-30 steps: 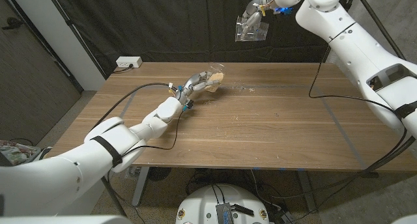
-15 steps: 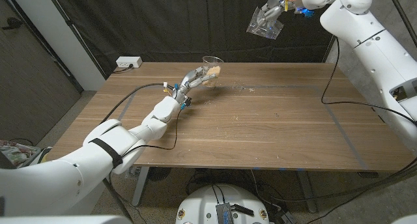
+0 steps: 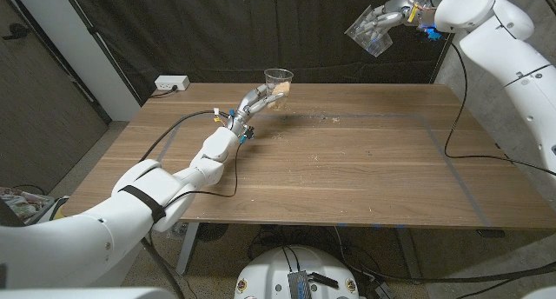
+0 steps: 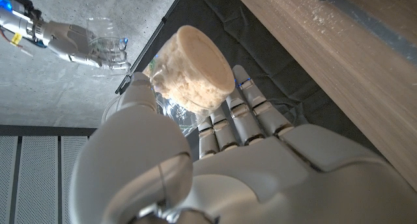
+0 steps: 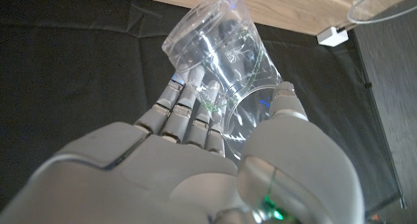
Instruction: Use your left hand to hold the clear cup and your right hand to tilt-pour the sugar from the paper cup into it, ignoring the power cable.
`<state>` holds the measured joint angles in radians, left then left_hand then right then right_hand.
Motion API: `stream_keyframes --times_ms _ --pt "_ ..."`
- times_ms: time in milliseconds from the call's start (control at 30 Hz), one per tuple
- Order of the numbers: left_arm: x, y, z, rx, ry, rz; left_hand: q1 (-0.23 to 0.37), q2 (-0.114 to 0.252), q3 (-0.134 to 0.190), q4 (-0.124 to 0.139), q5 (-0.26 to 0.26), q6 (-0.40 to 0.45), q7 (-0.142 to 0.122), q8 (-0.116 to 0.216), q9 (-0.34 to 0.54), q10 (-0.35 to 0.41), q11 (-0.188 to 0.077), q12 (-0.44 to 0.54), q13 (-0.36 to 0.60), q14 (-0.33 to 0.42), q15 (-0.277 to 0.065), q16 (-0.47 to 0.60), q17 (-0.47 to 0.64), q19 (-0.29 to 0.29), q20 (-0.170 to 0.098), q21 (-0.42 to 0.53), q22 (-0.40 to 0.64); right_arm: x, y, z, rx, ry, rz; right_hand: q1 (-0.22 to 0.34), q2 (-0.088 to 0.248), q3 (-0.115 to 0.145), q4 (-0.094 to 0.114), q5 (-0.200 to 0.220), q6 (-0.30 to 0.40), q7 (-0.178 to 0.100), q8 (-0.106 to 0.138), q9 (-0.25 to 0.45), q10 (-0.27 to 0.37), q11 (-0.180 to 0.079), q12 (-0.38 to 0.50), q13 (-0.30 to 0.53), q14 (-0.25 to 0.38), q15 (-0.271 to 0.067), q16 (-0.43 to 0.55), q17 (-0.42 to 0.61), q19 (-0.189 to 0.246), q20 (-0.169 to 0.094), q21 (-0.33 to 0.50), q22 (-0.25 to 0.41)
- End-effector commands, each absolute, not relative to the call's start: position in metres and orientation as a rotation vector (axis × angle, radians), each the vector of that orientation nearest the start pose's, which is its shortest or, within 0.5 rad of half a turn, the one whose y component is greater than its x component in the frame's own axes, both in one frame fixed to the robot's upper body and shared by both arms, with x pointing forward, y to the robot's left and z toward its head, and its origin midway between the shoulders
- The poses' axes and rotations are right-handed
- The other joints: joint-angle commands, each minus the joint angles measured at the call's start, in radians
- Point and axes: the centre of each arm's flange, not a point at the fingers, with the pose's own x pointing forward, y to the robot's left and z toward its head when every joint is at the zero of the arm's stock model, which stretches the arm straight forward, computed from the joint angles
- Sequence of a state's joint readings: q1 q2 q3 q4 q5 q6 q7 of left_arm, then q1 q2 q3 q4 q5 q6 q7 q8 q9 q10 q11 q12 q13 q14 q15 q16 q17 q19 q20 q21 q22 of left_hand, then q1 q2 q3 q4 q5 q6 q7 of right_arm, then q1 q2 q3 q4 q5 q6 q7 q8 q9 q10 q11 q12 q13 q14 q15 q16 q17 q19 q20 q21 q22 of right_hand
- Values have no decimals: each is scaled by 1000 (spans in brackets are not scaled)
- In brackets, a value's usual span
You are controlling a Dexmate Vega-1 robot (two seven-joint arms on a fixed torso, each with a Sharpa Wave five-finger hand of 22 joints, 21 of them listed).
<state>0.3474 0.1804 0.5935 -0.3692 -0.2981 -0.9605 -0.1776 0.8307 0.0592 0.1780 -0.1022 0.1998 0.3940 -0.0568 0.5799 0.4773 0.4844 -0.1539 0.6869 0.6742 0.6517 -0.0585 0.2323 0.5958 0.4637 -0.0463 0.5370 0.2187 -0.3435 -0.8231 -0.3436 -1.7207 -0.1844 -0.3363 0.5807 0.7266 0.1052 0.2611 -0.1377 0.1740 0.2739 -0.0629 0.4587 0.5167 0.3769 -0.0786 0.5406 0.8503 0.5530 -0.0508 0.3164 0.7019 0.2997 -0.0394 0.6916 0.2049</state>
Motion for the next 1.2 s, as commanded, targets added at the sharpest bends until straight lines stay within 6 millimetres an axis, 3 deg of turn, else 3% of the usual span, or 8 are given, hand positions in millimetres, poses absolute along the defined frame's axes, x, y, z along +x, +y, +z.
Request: stream_keyframes --times_ms 33,167,767,1200 --pt "689 192 33 329 -927 -329 -2 3 -6 0 3 -5 -4 -3 0 -1 -3 -3 3 -4 -114 -3 3 -2 -56 7 -1 538 -371 246 -909 -597 68 2 8 13 1 5 34 -25 -1 6 8 2 2 4 15 -181 1 5 9 -110 7 0" --pt "687 188 36 341 -946 -312 -3 2 -7 1 3 -8 -3 -4 1 -5 -2 -4 4 -6 -114 -4 3 -5 -55 7 -1 542 -387 228 -837 -597 79 1 7 12 1 5 24 -22 -6 7 8 3 1 6 19 -181 3 6 9 -108 8 0" --pt "678 192 58 312 -1025 -305 -2 2 -10 0 4 -34 -3 -13 4 -30 4 -14 7 -34 -112 -14 5 -14 -55 6 -2 558 -425 171 -585 -664 112 13 7 15 -6 5 27 -20 -9 10 12 2 1 11 23 -181 9 14 10 -110 10 1" --pt "680 205 65 266 -1019 -292 0 4 -11 0 5 -45 -1 -17 6 -36 4 -18 2 -40 -112 -16 6 -20 -55 5 -3 559 -433 127 -440 -729 70 16 7 17 -7 5 31 -21 -10 12 14 3 0 15 22 -181 8 17 8 -109 11 2"
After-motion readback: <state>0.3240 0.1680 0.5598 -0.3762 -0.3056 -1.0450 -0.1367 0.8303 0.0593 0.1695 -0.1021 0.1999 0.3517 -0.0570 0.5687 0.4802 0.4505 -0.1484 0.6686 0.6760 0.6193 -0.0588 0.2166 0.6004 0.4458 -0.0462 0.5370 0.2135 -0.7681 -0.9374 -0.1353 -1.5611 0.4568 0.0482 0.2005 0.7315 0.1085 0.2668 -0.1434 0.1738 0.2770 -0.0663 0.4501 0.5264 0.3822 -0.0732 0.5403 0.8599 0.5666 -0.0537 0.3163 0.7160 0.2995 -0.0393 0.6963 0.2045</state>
